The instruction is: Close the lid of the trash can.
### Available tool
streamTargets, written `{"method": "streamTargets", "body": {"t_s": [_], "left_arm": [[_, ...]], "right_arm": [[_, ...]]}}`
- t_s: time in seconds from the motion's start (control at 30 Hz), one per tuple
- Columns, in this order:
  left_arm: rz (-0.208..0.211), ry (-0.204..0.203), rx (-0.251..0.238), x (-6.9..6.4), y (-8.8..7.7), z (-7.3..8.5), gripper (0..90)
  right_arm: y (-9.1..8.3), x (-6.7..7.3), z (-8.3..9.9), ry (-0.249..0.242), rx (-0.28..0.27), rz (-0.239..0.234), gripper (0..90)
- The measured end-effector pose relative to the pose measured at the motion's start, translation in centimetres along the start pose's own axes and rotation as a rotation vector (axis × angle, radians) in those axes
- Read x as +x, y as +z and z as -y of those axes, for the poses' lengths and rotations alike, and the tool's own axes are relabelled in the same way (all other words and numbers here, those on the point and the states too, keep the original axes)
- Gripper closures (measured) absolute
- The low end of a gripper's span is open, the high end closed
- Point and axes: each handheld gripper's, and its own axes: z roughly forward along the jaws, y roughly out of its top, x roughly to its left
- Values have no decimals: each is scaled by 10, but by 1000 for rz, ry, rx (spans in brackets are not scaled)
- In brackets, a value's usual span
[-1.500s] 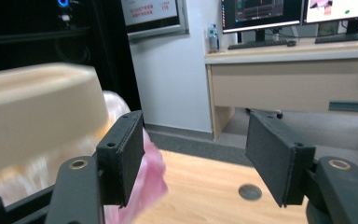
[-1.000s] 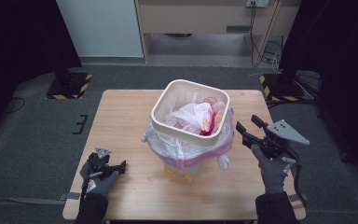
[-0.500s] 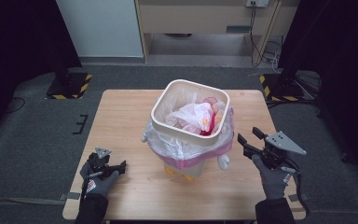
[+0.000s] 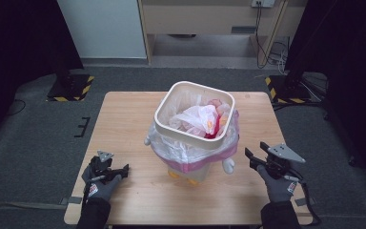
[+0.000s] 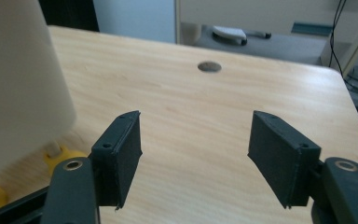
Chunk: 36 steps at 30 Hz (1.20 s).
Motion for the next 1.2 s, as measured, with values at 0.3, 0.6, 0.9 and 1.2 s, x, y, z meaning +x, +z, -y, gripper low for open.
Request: {"method": "streamTargets", "body": {"t_s": [0.3,0.6,0.9,1.2], "left_arm": [[0,0,0,0,0,0,31],[2,2,0,0,0,0,31],[3,2,0,0,0,0,30],[5,3,2,0,0,0,26]], "right_arm": [[6,-11,27,3,104,35,339],[7,-24,53,-2,224,60,318],[9,-41,72,19,325,115,236],[12,-47,81,35,363,127,151]]}}
